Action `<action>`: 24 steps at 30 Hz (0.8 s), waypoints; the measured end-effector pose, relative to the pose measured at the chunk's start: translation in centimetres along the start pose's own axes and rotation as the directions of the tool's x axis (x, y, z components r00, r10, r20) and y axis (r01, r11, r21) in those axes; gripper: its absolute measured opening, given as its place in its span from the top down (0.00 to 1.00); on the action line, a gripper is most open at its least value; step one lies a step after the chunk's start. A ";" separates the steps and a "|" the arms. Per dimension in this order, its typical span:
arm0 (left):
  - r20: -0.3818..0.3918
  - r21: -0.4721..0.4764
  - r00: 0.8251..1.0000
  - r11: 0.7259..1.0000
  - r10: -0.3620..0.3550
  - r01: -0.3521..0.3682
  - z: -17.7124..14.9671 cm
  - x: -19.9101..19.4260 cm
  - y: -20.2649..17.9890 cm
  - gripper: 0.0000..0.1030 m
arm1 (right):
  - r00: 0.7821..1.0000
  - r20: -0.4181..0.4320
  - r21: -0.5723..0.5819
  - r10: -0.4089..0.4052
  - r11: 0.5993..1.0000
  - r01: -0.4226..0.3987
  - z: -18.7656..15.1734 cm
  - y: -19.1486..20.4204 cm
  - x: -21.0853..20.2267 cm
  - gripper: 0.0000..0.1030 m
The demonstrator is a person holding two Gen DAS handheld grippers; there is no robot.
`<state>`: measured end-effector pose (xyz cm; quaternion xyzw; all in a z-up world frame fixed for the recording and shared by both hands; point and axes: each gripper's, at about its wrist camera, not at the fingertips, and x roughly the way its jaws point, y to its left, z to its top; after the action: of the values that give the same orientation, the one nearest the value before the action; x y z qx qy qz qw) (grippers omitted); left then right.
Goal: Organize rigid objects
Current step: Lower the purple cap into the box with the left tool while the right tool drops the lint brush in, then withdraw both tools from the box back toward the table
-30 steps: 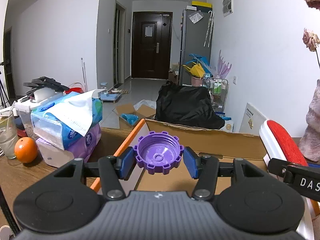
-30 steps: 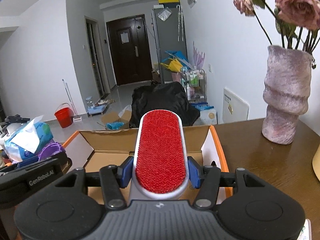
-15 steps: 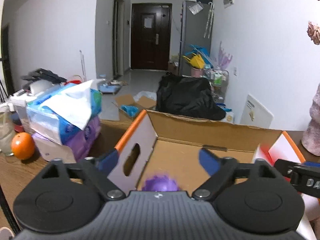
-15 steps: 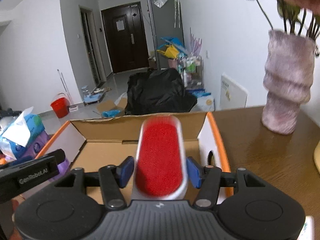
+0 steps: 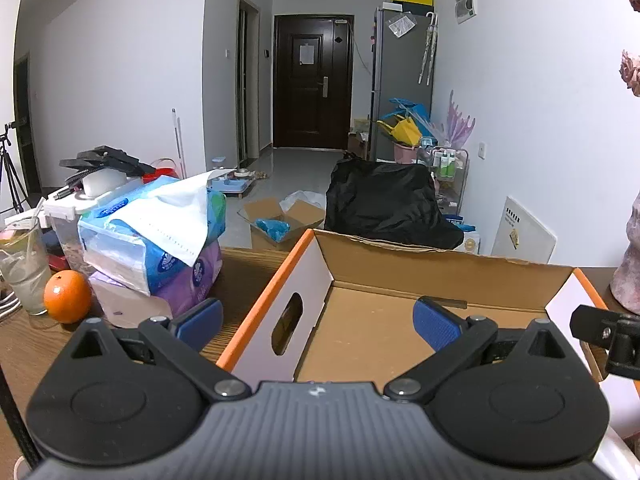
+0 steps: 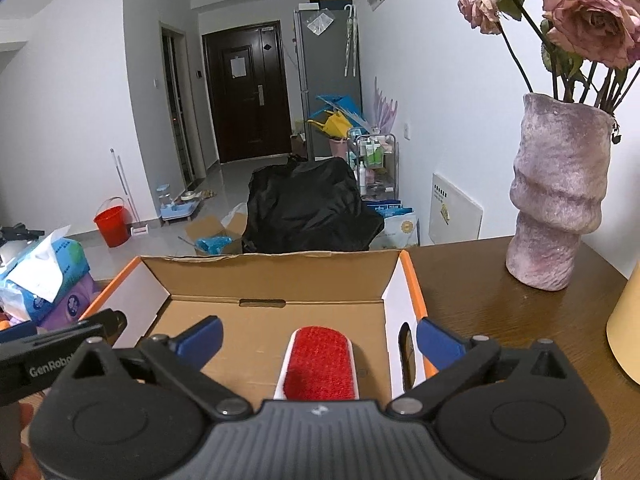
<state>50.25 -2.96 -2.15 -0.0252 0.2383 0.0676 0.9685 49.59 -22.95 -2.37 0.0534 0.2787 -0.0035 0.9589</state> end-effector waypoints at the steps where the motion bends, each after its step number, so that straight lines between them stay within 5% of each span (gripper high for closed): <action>1: 0.002 0.001 1.000 1.000 0.001 -0.002 0.0 -0.1 0.0 0.00 | 1.000 0.004 0.002 0.003 1.000 -0.003 0.0 0.0 -0.1 0.00; 24: 0.045 0.008 0.999 1.000 -0.007 0.006 -2.4 -7.5 1.9 0.00 | 0.994 0.103 -0.039 0.048 0.998 -0.044 -2.5 -0.5 -7.8 0.00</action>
<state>42.30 -2.20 -0.86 -0.0206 0.2168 0.0641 0.9739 41.64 -23.31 -0.35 0.0418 0.2272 0.0209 0.9727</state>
